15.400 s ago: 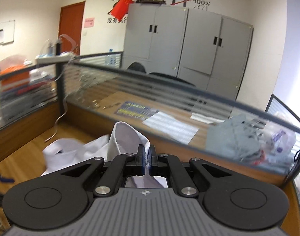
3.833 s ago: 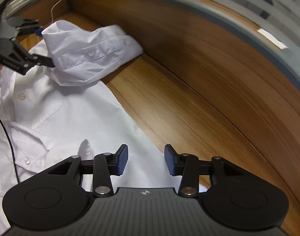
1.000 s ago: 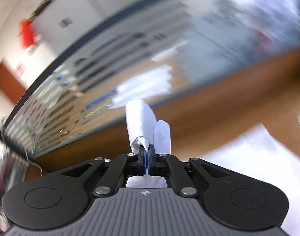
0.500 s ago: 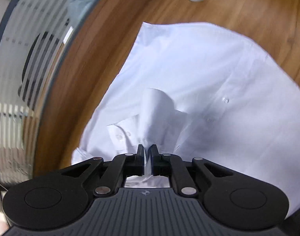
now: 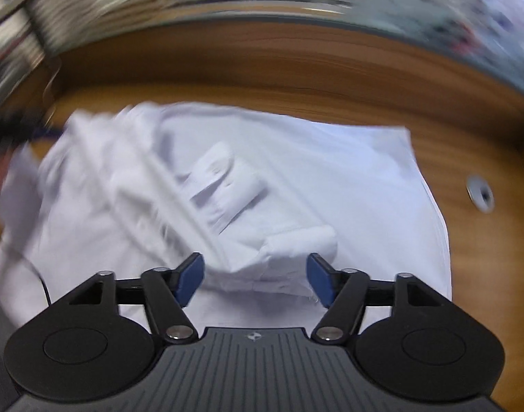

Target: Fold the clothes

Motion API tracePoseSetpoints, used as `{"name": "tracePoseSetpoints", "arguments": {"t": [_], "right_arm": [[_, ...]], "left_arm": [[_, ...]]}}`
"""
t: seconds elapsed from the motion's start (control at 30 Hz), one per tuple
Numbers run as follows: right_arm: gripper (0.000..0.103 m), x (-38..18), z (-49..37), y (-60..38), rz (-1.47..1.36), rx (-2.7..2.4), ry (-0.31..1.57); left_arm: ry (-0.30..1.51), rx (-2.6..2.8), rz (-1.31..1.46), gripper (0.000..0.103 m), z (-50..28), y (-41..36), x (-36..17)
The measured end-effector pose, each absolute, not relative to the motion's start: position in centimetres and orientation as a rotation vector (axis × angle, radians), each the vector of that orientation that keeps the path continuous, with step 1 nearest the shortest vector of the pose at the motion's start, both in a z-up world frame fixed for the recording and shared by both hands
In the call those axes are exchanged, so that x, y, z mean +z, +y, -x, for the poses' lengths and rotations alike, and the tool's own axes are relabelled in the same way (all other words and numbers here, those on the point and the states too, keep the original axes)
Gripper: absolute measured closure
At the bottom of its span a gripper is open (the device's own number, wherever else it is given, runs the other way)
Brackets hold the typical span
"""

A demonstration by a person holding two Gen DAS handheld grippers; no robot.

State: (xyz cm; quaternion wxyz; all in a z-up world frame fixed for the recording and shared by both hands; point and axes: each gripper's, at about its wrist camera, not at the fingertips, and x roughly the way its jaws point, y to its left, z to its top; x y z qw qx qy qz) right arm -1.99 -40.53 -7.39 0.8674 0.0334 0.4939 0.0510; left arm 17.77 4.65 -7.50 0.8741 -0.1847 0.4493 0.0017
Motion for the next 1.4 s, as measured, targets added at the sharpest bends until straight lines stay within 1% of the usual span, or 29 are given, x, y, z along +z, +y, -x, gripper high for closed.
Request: {"name": "tracePoseSetpoints", "arguments": {"t": [0.03,0.07,0.17,0.23,0.33,0.4,0.47,0.5,0.57,0.6,0.63,0.67,0.73,0.87,1.0,1.07,1.13,1.3,1.4], "right_arm": [[0.018,-7.6,2.1,-40.6,-0.035,0.132,1.034],[0.017,-7.8,2.2,-40.7,-0.001,0.156,1.033],[0.016,-9.4,2.4,-41.9,0.028,0.168,1.042],[0.017,-11.3,2.6,-43.2,-0.008,0.167,1.042],[0.018,-14.1,2.6,-44.6,-0.058,0.184,1.042],[0.022,-15.6,2.6,-44.9,-0.082,0.219,1.021],[0.029,-16.6,2.3,-44.7,-0.075,0.248,1.001],[0.035,-16.9,2.2,-44.6,-0.067,0.26,0.99],[0.06,-16.9,2.3,-44.4,-0.073,0.283,0.966],[0.069,-16.7,2.4,-44.4,-0.084,0.296,0.956],[0.081,-16.4,2.6,-44.5,-0.105,0.309,0.948],[0.085,-16.0,2.9,-44.4,-0.121,0.312,0.945],[0.086,-14.6,3.7,-44.3,-0.15,0.319,0.942],[0.086,-11.5,5.4,-44.4,-0.325,0.323,1.018],[0.085,-10.6,7.1,-46.0,-0.665,0.242,1.126],[0.07,-11.3,8.6,-47.3,-0.813,0.176,1.098],[0.056,-12.0,9.8,-48.0,-0.824,0.103,1.087],[0.054,-13.8,12.7,-48.4,-0.791,0.011,1.059],[0.053,-15.0,13.4,-47.6,-0.697,0.0,1.048]], "left_arm": [[0.936,0.005,0.381,0.075,-17.5,4.7,-7.1],[0.936,0.007,0.38,0.075,-17.4,4.7,-6.9],[0.929,0.026,0.386,0.071,-18.0,6.4,-6.5],[0.924,0.037,0.383,0.069,-17.4,6.9,-6.5],[0.916,0.054,0.377,0.068,-16.3,7.7,-6.5],[0.91,0.066,0.372,0.066,-15.1,7.8,-6.3],[0.909,0.079,0.366,0.066,-14.0,7.3,-5.4],[0.906,0.084,0.363,0.065,-13.5,7.1,-5.0],[0.898,0.092,0.357,0.06,-12.6,6.8,-4.1],[0.893,0.099,0.35,0.059,-12.2,6.6,-3.7],[0.888,0.103,0.342,0.059,-11.9,6.4,-3.4],[0.884,0.104,0.335,0.059,-11.5,6.3,-3.0],[0.878,0.107,0.321,0.059,-10.8,6.0,-2.5],[0.874,0.104,0.298,0.059,-9.8,5.1,-2.0],[0.878,0.093,0.271,0.058,-9.1,4.2,-1.8],[0.883,0.088,0.261,0.058,-8.7,3.9,-1.8],[0.89,0.087,0.249,0.057,-8.3,3.6,-1.7],[0.896,0.101,0.216,0.056,-7.1,3.0,-1.2],[0.898,0.116,0.195,0.053,-6.4,2.7,-0.9]]}}
